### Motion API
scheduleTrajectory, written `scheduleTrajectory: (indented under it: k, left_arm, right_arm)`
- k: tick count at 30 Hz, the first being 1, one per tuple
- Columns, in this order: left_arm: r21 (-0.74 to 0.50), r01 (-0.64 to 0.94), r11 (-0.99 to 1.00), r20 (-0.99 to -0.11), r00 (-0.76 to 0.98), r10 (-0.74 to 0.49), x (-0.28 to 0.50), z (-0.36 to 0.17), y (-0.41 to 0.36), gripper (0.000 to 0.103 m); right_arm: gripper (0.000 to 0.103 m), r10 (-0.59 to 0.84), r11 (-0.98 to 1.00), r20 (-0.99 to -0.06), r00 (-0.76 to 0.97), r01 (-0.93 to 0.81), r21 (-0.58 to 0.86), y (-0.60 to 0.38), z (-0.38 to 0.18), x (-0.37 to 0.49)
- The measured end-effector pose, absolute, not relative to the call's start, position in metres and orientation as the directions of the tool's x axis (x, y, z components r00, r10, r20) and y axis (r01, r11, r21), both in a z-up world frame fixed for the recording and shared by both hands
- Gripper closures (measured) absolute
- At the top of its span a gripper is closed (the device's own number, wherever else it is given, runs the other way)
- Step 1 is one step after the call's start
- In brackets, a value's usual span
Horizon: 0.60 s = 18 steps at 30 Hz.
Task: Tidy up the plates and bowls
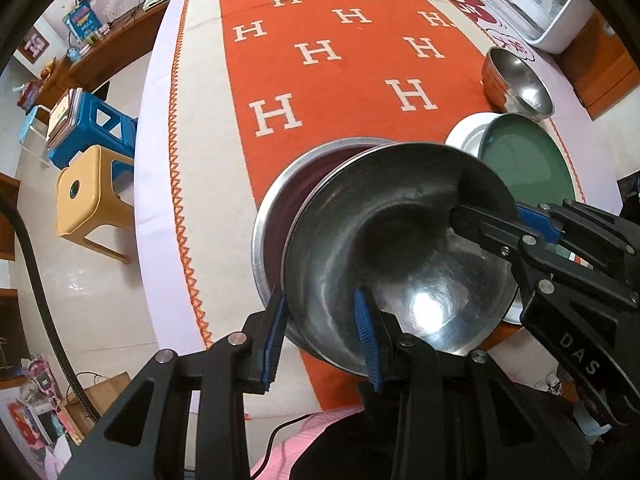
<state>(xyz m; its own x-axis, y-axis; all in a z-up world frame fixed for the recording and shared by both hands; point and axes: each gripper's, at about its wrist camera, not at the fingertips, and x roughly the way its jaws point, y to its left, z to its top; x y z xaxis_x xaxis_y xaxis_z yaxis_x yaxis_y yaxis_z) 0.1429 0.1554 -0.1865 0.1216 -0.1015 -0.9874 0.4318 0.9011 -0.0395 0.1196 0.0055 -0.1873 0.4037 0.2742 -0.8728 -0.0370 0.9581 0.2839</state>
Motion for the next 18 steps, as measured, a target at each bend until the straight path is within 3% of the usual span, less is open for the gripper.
scheduleTrajectory:
  k: [5,18]
  left_arm:
    - [-0.046,0.443,0.896,-0.985,0.131,-0.115,0.141,-0.183,0.155,0.070]
    - [-0.060,0.456,0.888,-0.966,0.198,-0.167,0.136,-0.168,0.159,0.069]
  right_arm:
    - [0.072,0.266,0.961,-0.877,0.400,-0.043,0.272,0.010,-0.186,0.121]
    - [0.072,0.235,0.968,-0.869,0.435,-0.026,0.248,0.011,-0.179,0.113]
